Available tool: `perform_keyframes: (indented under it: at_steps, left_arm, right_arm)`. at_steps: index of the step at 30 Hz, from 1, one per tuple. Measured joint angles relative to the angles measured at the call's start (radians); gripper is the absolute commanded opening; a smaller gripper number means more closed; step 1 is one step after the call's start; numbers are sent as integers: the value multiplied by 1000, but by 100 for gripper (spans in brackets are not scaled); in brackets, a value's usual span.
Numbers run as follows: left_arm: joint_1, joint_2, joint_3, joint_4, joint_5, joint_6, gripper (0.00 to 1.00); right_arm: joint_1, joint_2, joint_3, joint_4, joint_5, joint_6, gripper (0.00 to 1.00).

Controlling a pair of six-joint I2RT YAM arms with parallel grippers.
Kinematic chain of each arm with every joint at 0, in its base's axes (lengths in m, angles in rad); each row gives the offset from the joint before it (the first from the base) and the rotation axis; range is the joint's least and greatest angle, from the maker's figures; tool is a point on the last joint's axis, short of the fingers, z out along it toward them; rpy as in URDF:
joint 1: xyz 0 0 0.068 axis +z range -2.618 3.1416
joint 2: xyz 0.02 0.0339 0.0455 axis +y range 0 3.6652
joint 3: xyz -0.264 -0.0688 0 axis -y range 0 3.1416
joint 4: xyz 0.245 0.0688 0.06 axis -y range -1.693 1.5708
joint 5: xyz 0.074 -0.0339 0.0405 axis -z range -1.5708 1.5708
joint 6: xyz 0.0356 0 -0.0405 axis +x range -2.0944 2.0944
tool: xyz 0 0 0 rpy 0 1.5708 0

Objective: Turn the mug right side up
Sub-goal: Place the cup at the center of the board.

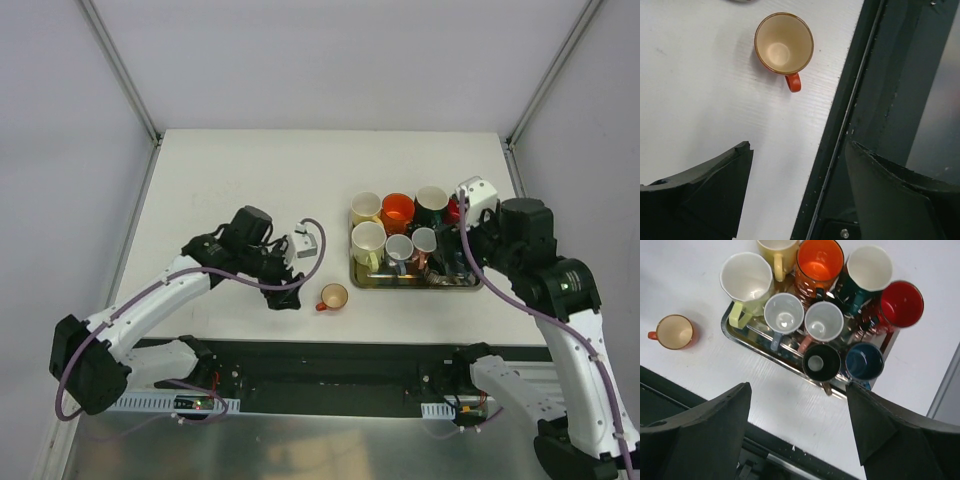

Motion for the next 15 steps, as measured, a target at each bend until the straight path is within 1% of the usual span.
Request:
perform_keyframes:
  at_steps: [2,4,10,12,15]
  left_arm:
    - [-42,30,-31,65,-46,-22,69]
    - [-77,72,-56,133,-93,-47,67]
    - [-150,222,-82,309,-214,-126,66]
    - [-164,245,-105,359,-238,-150,66]
    - [-193,254,-128,392,-262,-178,65]
  right_arm:
    - [-39,-34,0,-43,11,7,83]
    - [-77,-60,0,-75,15,15,83]
    - [-164,-109,0,-130,13,37,83]
    - [-178,-110,0,-138,10,43,83]
    - [-184,-110,0,-148,9,45,83]
